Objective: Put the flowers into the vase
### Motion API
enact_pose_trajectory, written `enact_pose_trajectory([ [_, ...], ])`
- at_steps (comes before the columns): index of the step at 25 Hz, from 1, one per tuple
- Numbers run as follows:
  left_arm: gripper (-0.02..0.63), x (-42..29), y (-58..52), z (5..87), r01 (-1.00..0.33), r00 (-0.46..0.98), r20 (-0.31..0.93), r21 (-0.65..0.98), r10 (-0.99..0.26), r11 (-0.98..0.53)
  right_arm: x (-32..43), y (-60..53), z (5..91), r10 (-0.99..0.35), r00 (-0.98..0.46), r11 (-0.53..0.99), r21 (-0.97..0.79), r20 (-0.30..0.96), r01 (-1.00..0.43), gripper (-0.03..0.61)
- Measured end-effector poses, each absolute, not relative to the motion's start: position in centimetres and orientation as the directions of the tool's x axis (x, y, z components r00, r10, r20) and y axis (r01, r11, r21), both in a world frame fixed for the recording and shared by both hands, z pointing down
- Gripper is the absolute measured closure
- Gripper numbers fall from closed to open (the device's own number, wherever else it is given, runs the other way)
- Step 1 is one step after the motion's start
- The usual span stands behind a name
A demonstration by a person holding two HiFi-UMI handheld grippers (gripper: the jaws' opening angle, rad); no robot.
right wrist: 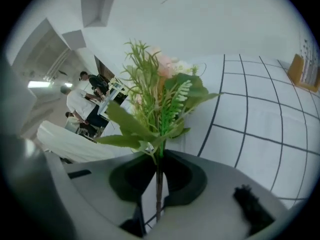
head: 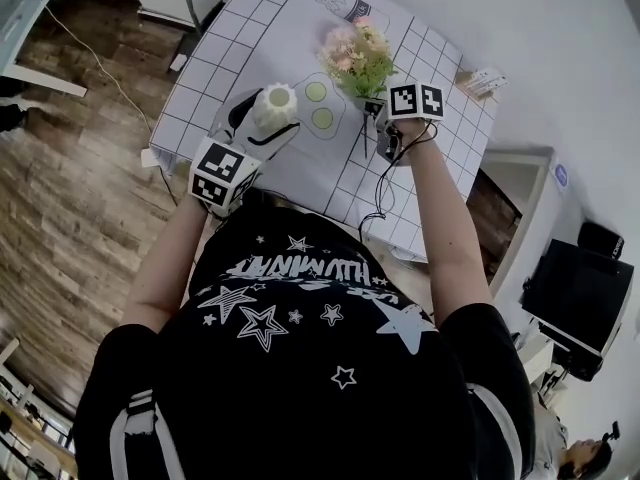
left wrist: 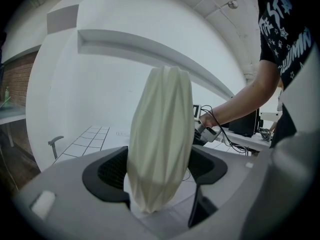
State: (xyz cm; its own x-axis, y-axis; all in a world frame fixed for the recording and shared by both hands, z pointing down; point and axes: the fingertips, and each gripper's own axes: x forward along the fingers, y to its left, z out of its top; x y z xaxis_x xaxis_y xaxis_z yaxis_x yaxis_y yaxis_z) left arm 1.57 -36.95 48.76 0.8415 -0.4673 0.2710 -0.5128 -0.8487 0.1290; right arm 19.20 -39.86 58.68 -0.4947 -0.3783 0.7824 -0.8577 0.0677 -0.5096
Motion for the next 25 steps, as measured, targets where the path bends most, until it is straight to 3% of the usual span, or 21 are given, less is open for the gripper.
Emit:
enact_pose_trajectory([
  [5, 0.242, 1.6, -36.7, 49.4, -0.52, 0.837, 0.275, 0.132, -0.473, -0.844, 17.7, -40.1, 56.3, -0.47, -0.55, 0.071, -0.591, 0.691, -0.803, 0.531],
  [16, 0.242, 1.5, -36.7, 49.3, -0.546, 0.822, 0.274, 0.129, -0.5, -0.828, 11.2, -40.7, 47.5, -0.554, -0.715, 0.337, -0.67, 0.427, -0.661, 0.534],
  [25, 0.244, 1.5, -36.9, 49.3, -0.572, 0.805, 0.272, 0.122, -0.527, -0.811, 6.9, -41.2, 36.0, -0.598, -0.798, 0.612, -0.597, 0.079, -0.518, 0.534],
])
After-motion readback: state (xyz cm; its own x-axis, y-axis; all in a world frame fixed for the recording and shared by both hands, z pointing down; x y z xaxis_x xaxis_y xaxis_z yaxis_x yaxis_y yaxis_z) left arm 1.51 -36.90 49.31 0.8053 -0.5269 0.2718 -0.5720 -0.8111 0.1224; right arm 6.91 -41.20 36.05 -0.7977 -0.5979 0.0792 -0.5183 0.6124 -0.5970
